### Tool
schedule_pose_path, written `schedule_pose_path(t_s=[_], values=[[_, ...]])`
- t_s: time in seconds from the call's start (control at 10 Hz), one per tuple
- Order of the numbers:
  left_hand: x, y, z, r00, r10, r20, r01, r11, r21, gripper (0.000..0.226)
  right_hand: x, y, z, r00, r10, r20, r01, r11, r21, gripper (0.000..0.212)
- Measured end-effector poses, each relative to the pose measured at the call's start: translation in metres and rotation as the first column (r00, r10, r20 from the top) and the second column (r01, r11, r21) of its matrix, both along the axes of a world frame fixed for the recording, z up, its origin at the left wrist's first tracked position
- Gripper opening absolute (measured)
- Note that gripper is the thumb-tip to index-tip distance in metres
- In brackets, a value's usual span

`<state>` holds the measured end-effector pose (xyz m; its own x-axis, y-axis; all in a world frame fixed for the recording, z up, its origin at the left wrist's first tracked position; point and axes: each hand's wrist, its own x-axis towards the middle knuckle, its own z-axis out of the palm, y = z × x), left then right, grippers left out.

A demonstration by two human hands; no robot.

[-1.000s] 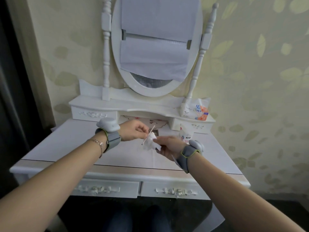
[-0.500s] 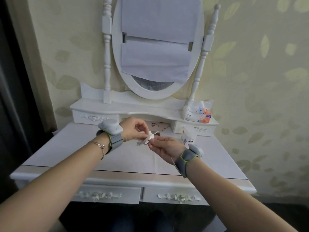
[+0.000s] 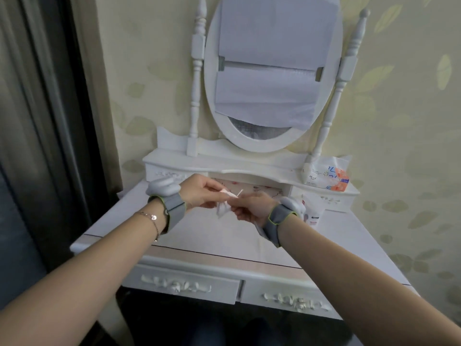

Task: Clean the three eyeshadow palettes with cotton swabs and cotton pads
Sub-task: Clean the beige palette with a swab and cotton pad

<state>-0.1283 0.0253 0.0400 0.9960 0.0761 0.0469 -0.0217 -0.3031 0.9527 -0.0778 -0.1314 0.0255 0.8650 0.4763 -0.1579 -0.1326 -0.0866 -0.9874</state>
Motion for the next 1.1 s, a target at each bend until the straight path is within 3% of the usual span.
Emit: schedule_pose_path(t_s=[0.1,0.3,0.4,0.5,0.6,0.9,1.0,1.1], values=[[-0.009,0.020,-0.003,0.997,0.077,0.018,-0.079,0.989,0.123,0.023,-0.006,0.022,0.000,0.998,0.055,0.042,-0.054,0.998,-0.034,0.024],[-0.051,0.067,-0.017,0.974,0.225,-0.026,-0.212,0.944,0.252,0.022,-0.032,0.069,-0.010,0.944,0.327,-0.048,-0.331,0.927,-0.180,0.019],[-0.085,0.094,-0.032,0.951,0.301,-0.076,-0.265,0.914,0.307,0.024,-0.053,0.092,-0.020,0.911,0.412,-0.007,-0.385,0.843,-0.376,0.009],[-0.122,0.119,-0.051,0.915,0.375,-0.148,-0.313,0.892,0.327,0.022,-0.069,0.114,-0.034,0.829,0.550,0.102,-0.372,0.678,-0.634,0.021],[-0.165,0.141,-0.084,0.847,0.471,-0.245,-0.367,0.853,0.370,0.020,-0.089,0.139,-0.047,0.694,0.706,0.141,-0.371,0.518,-0.770,0.021],[-0.249,0.200,-0.182,0.649,0.441,-0.620,-0.159,0.875,0.457,0.022,-0.142,0.199,-0.079,0.427,0.901,0.074,-0.226,0.186,-0.956,0.025],[-0.267,0.204,-0.213,0.573,0.535,-0.620,-0.188,0.823,0.537,0.024,-0.154,0.209,-0.090,0.359,0.932,0.045,-0.190,0.121,-0.974,0.025],[-0.282,0.211,-0.252,0.512,0.533,-0.673,-0.153,0.828,0.540,0.028,-0.160,0.219,-0.099,0.355,0.935,-0.015,-0.208,0.064,-0.976,0.029]])
